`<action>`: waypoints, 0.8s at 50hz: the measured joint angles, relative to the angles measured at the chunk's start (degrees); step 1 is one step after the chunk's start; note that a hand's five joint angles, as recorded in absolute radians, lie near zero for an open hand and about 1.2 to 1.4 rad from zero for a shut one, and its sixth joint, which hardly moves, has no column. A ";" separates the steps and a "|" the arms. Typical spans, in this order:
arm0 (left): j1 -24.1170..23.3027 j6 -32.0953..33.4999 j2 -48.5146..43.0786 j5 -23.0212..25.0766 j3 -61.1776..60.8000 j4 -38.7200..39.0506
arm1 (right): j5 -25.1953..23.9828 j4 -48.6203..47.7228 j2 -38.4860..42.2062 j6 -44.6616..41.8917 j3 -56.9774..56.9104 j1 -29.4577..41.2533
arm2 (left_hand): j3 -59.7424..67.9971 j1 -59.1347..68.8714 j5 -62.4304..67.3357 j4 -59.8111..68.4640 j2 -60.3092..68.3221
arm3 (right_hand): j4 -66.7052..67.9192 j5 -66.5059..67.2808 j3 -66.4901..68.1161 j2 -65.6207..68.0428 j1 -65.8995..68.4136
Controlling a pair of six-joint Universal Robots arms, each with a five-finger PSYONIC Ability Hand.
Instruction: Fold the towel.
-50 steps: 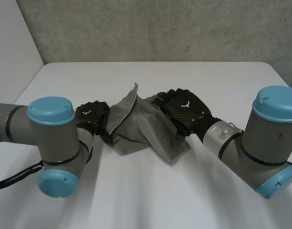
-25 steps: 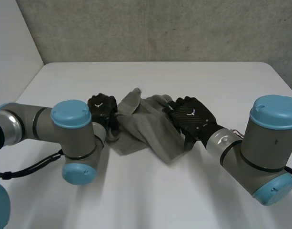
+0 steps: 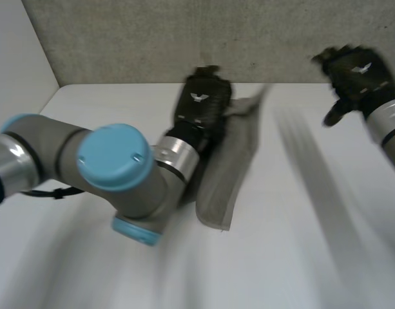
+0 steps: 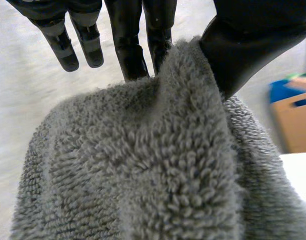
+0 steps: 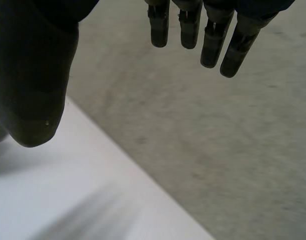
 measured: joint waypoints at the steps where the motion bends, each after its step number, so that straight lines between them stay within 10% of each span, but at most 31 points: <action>1: -1.38 0.00 -0.73 1.12 0.82 0.09 | -0.33 0.14 -0.80 0.80 -0.42 -1.32 | 0.00 0.00 0.00 0.00 0.00 | 0.00 0.00 0.00 0.00 0.00; 12: -10.51 -0.73 -10.48 4.44 8.75 -1.00 | -4.61 3.64 -3.75 3.17 -2.13 -7.37 | 0.00 0.00 0.00 0.00 0.00 | 0.00 0.00 0.00 0.00 0.00; 20: -11.18 -1.70 -10.64 4.31 8.55 -2.44 | -5.14 4.42 -3.57 2.98 -2.09 -7.24 | 0.00 -52.89 -56.27 0.00 -56.19 | 0.00 0.00 0.00 0.00 0.00; 40: 1.25 -1.08 11.91 4.97 -17.33 -4.73 | -11.50 14.93 -7.73 1.62 2.61 -3.80 | 0.00 -56.66 -61.00 0.00 -60.24 | 0.00 0.00 0.00 0.00 0.07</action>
